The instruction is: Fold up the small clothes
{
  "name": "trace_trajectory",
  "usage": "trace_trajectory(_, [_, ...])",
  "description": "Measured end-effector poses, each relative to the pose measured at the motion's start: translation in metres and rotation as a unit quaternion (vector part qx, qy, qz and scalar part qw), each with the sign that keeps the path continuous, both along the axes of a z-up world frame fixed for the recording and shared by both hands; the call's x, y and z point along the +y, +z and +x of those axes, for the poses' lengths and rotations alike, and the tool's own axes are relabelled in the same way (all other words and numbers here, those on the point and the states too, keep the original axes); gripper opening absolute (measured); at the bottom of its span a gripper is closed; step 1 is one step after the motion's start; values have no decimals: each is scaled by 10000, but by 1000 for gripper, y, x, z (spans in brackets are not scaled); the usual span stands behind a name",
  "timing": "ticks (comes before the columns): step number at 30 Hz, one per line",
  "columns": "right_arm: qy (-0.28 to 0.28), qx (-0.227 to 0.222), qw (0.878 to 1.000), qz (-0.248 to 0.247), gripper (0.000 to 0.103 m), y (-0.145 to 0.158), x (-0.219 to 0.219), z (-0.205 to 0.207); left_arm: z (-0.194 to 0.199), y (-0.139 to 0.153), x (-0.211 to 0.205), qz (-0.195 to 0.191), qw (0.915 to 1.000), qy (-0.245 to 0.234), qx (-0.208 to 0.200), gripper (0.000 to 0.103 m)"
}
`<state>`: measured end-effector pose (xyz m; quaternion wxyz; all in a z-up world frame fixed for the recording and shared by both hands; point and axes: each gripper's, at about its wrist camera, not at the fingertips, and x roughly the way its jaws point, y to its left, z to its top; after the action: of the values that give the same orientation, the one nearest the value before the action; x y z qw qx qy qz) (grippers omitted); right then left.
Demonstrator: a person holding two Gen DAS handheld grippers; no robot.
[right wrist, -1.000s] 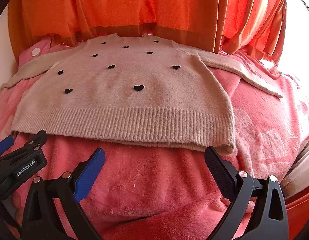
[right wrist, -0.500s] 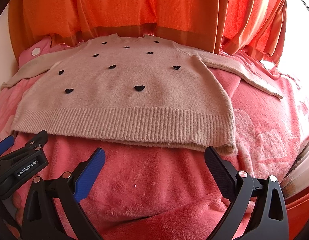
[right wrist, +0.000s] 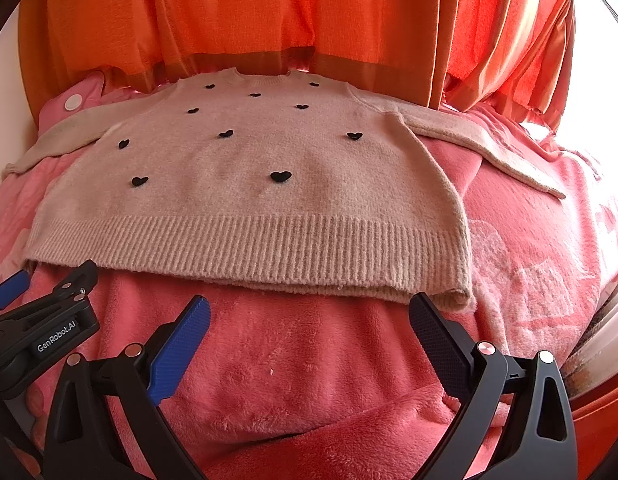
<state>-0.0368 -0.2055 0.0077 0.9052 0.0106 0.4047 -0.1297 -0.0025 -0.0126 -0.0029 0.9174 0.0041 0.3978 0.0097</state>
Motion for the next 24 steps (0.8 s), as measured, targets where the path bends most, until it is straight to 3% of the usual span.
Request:
trace_trajectory(6, [43,41,9999,133,98,1,-1,2,0,-1,0,-41,10000,2,6,98])
trace_trajectory(11, [-106,41,9938,1107,97,16,-53,14,5,2,13,-456,9987,-66,218,98])
trace_trajectory(16, [-1266,-296,9871,935,97,39,-189,52,19,6,43,-1115,9922,52,564,98])
trace_trajectory(18, [-1760,-347,9793,936,97,39,-248,69,24,12,52,-1080,9929,110,489,98])
trace_trajectory(22, [-2916,-313,9441,1505,95,19,-376,101,43,32,56,-534,9983,45,222,98])
trace_trajectory(24, [-3317,-285,9243,1865,91,2,-415,110,52,40,57,-384,9992,29,109,98])
